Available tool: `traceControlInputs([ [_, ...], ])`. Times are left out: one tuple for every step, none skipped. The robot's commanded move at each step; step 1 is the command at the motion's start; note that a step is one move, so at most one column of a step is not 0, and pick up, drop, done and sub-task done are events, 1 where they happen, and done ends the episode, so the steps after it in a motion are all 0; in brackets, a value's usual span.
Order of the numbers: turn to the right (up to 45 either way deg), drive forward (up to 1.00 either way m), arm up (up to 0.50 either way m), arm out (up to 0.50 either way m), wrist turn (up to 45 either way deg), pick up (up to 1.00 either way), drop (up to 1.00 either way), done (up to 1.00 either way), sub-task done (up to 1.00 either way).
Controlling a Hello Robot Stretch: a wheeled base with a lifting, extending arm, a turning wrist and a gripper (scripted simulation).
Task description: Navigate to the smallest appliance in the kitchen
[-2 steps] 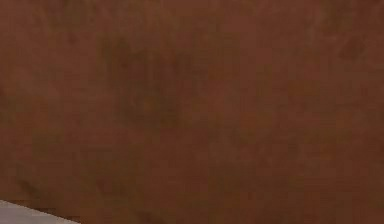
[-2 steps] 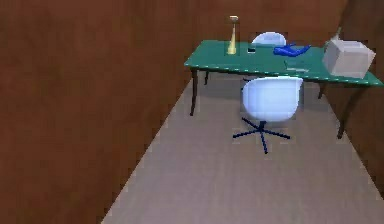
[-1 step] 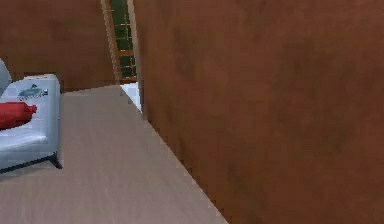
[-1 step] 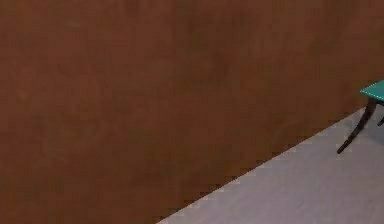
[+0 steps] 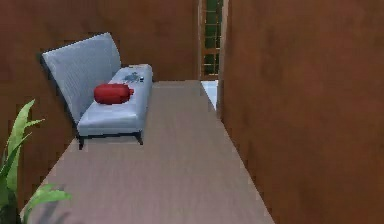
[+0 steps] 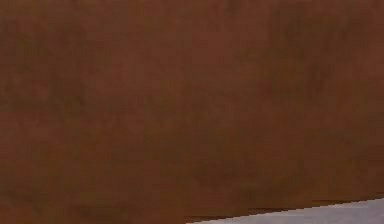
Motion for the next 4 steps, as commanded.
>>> traceControlInputs([
  [0.0,1.0,0.0,0.0,0.0,0.0,0.0,0.0,0.0],
  [0.0,1.0,0.0,0.0,0.0,0.0,0.0,0.0,0.0],
  [-3.0,0.0,0.0,0.0,0.0,0.0,0.0,0.0,0.0],
  [-3.0,0.0,0.0,0.0,0.0,0.0,0.0,0.0,0.0],
])
